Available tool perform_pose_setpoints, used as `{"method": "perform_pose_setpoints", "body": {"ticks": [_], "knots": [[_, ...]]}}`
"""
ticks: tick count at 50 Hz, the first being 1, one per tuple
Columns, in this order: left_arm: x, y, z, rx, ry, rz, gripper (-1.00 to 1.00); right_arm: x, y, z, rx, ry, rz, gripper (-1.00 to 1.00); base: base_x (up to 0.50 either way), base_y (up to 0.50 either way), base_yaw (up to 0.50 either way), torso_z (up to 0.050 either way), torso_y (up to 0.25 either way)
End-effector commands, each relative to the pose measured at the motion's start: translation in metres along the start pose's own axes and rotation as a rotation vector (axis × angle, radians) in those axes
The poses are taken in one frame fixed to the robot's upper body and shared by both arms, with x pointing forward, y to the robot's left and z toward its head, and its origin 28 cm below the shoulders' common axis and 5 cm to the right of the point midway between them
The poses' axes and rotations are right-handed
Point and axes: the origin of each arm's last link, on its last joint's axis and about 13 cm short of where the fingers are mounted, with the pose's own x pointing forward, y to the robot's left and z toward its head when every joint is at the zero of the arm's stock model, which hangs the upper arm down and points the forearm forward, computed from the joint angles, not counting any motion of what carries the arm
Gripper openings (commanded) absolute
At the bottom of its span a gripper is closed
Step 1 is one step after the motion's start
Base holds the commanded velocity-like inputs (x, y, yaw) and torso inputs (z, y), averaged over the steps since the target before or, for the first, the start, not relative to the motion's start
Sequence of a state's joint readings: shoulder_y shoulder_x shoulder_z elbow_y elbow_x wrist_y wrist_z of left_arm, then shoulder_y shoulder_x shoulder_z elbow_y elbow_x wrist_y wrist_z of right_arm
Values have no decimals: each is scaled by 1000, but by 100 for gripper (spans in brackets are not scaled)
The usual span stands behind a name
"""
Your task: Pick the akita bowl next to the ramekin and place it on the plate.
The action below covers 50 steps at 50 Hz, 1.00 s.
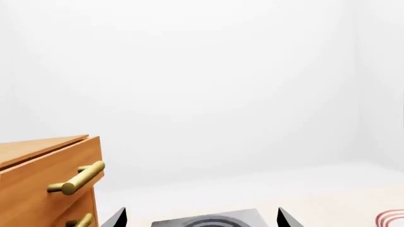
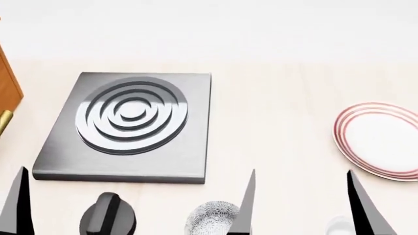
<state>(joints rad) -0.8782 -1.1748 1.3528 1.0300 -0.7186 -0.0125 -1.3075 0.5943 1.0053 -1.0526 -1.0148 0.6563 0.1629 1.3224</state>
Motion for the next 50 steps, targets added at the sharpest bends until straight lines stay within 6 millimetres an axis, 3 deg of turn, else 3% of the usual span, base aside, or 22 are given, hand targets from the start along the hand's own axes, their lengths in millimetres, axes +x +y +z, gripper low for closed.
{"method": "perform_pose_setpoints", "body": {"ticks": [1,50], "knots": [[-1,-1,-1,4,1,-3,100,-1,0,-1,1,3,-2,100,0,0,0,0,-182],[-1,-1,1,2,1,-5,100,0,-1,3,-1,-7,-5,100,0,0,0,0,-192]]}}
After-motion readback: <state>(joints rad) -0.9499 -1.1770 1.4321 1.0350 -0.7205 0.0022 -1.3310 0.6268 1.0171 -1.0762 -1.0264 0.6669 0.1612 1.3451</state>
